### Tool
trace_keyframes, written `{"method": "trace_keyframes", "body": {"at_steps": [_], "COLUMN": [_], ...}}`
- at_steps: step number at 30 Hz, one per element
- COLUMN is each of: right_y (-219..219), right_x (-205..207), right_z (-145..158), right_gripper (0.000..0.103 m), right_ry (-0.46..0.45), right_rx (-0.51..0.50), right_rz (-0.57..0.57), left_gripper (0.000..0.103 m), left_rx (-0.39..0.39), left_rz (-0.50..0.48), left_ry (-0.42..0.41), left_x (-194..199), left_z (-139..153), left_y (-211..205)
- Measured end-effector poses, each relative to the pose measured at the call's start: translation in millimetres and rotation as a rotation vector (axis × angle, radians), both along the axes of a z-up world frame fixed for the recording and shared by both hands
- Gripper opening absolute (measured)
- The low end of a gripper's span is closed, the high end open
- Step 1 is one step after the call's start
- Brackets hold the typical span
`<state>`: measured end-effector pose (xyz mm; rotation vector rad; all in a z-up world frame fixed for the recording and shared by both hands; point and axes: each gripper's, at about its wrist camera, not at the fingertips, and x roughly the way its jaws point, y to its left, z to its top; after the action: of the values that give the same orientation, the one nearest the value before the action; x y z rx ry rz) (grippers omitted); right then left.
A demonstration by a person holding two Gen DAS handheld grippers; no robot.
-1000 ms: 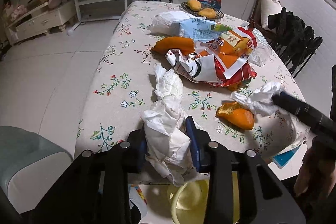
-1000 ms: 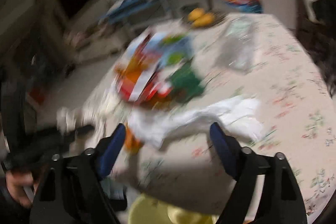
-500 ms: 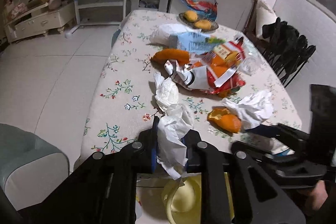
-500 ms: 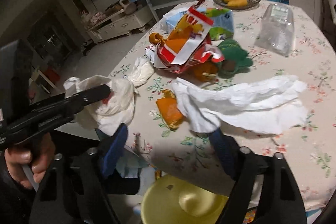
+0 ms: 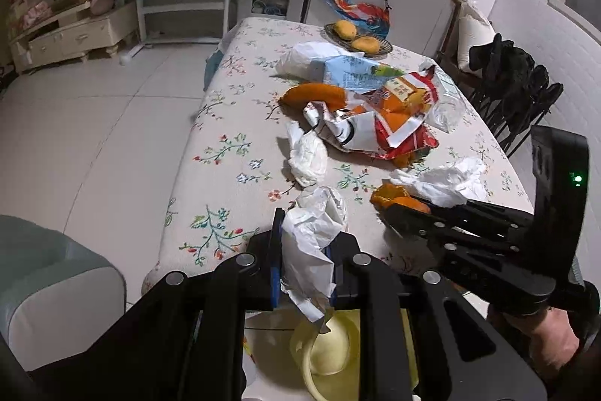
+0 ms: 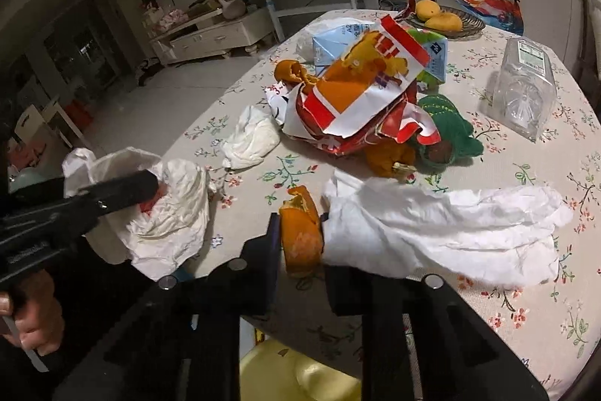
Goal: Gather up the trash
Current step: 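Carry both items over the yellow basin and open the right gripper to drop the peel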
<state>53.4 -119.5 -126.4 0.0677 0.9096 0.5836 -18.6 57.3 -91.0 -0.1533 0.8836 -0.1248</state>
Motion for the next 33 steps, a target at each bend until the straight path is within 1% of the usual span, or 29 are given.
{"method": "trace_keyframes", "body": {"at_steps": [2, 6, 7, 9, 12, 16, 20, 27, 33], "right_y": [-8, -31, -35, -36, -33, -35, -35, -30, -31], "right_x": [-2, 6, 6, 3, -10, -31, -50, -83, -91], "right_z": [0, 1, 2, 4, 7, 6, 1, -18, -32], "right_gripper": [0.019, 0.019, 0.019, 0.019, 0.019, 0.019, 0.019, 0.019, 0.019], "right_ry": [0.033, 0.128, 0.142, 0.161, 0.164, 0.18, 0.194, 0.232, 0.275], "right_rx": [0.079, 0.28, 0.306, 0.322, 0.291, 0.247, 0.169, 0.035, -0.021], "right_rz": [0.003, -0.019, -0.02, -0.003, 0.026, 0.033, 0.026, 0.012, -0.006], "left_gripper": [0.017, 0.017, 0.017, 0.017, 0.017, 0.017, 0.017, 0.017, 0.017], "left_rx": [-0.013, -0.023, -0.022, -0.025, -0.029, -0.024, -0.007, 0.011, 0.025], "left_rz": [0.008, 0.004, 0.001, -0.006, -0.014, -0.037, -0.061, -0.116, -0.159], "left_ry": [0.004, -0.009, -0.013, -0.017, -0.022, -0.033, -0.04, -0.039, -0.026], "left_x": [0, -2, -3, -6, -11, -20, -30, -50, -66], "left_z": [-1, 2, 2, 3, 5, 7, 8, 5, 0], "left_y": [2, 2, 1, 0, -3, -9, -18, -34, -50]}}
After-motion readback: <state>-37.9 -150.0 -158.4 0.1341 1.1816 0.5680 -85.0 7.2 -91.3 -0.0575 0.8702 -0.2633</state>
